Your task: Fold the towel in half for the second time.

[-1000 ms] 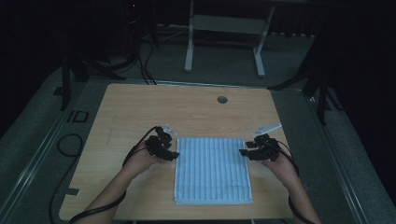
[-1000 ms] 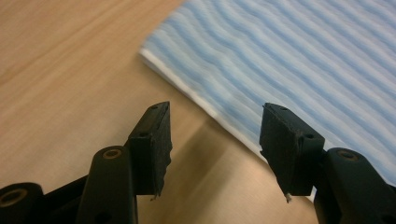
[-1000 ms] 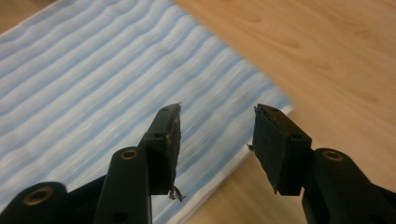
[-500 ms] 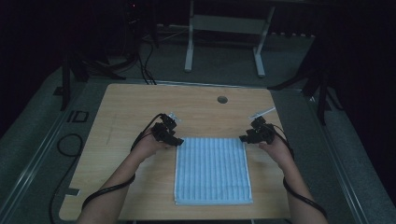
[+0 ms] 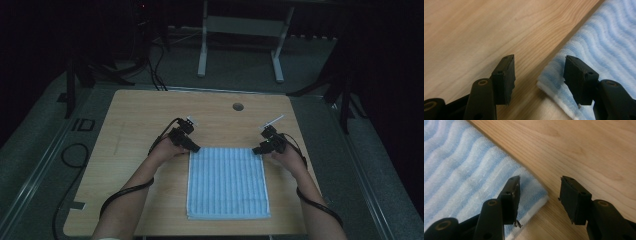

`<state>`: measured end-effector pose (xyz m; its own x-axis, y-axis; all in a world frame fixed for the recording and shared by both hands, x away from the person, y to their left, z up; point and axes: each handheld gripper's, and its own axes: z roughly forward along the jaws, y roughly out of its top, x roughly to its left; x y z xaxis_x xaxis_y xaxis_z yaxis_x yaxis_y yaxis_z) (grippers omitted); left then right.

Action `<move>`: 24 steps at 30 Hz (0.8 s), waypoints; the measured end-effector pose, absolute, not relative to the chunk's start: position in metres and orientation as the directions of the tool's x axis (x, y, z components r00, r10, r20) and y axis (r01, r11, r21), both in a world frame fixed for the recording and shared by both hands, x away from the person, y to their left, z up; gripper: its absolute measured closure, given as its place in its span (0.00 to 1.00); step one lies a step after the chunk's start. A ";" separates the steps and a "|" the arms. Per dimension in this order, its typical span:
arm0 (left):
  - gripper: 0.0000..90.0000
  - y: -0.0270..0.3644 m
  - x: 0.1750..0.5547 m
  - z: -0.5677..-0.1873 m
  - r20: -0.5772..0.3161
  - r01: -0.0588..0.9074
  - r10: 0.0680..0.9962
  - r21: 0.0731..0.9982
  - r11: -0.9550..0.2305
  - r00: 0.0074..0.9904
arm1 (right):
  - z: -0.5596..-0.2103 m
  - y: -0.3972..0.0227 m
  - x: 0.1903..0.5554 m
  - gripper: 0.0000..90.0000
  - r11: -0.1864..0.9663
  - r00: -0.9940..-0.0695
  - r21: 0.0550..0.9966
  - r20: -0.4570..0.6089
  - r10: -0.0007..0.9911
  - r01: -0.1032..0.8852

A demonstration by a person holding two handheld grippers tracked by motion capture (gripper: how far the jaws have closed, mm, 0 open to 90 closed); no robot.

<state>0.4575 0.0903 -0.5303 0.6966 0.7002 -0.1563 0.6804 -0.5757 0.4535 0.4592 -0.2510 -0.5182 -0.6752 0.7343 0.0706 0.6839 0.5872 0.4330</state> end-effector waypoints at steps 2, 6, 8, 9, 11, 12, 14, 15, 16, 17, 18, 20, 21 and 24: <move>0.55 0.088 0.457 -0.530 -0.163 0.669 0.685 0.457 -0.586 0.710 | -0.523 -0.248 0.460 0.60 0.602 -0.680 0.413 0.063 0.730 0.684; 0.81 0.084 0.454 -0.531 -0.158 0.646 0.660 0.461 -0.609 0.735 | -0.524 -0.246 0.460 0.75 0.608 -0.689 0.407 0.078 0.720 0.681; 0.93 0.082 0.452 -0.530 -0.155 0.634 0.651 0.473 -0.611 0.743 | -0.524 -0.244 0.460 0.87 0.619 -0.699 0.399 0.084 0.710 0.677; 0.95 0.083 0.453 -0.526 -0.153 0.636 0.659 0.491 -0.596 0.736 | -0.521 -0.241 0.459 0.93 0.633 -0.706 0.404 0.046 0.707 0.660; 0.96 0.083 0.453 -0.520 -0.143 0.631 0.663 0.502 -0.591 0.735 | -0.516 -0.240 0.459 0.95 0.638 -0.709 0.413 0.029 0.704 0.650; 0.97 0.083 0.453 -0.520 -0.143 0.631 0.663 0.502 -0.591 0.735 | -0.516 -0.240 0.459 0.95 0.638 -0.709 0.413 0.029 0.704 0.650; 0.97 0.086 0.453 -0.507 -0.133 0.617 0.662 0.528 -0.583 0.738 | -0.505 -0.242 0.460 0.95 0.620 -0.704 0.446 0.033 0.710 0.646; 0.97 0.087 0.452 -0.502 -0.129 0.610 0.658 0.536 -0.584 0.742 | -0.501 -0.243 0.460 0.95 0.618 -0.705 0.456 0.029 0.709 0.640; 0.97 0.087 0.452 -0.502 -0.129 0.610 0.658 0.536 -0.584 0.742 | -0.501 -0.243 0.460 0.95 0.618 -0.705 0.456 0.029 0.709 0.640; 0.97 0.089 0.449 -0.492 -0.123 0.600 0.655 0.553 -0.578 0.746 | -0.491 -0.244 0.459 0.95 0.613 -0.707 0.477 0.025 0.707 0.630; 0.97 0.089 0.449 -0.492 -0.123 0.600 0.655 0.553 -0.578 0.746 | -0.491 -0.244 0.459 0.95 0.613 -0.707 0.477 0.025 0.707 0.630; 0.97 0.091 0.444 -0.483 -0.114 0.584 0.647 0.567 -0.581 0.754 | -0.477 -0.246 0.453 0.95 0.608 -0.714 0.510 0.019 0.700 0.609; 0.97 0.092 0.441 -0.478 -0.115 0.578 0.639 0.569 -0.585 0.761 | -0.477 -0.246 0.453 0.95 0.608 -0.714 0.510 0.019 0.700 0.609; 0.97 0.096 0.429 -0.466 -0.092 0.546 0.621 0.589 -0.596 0.778 | -0.465 -0.248 0.443 0.95 0.607 -0.726 0.544 0.007 0.687 0.580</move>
<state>0.4286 0.0956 -0.4659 0.7783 0.6211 -0.0924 0.5457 -0.5961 0.5890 0.4426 -0.2480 -0.4646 -0.7263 0.6873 0.0073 0.5797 0.6068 0.5439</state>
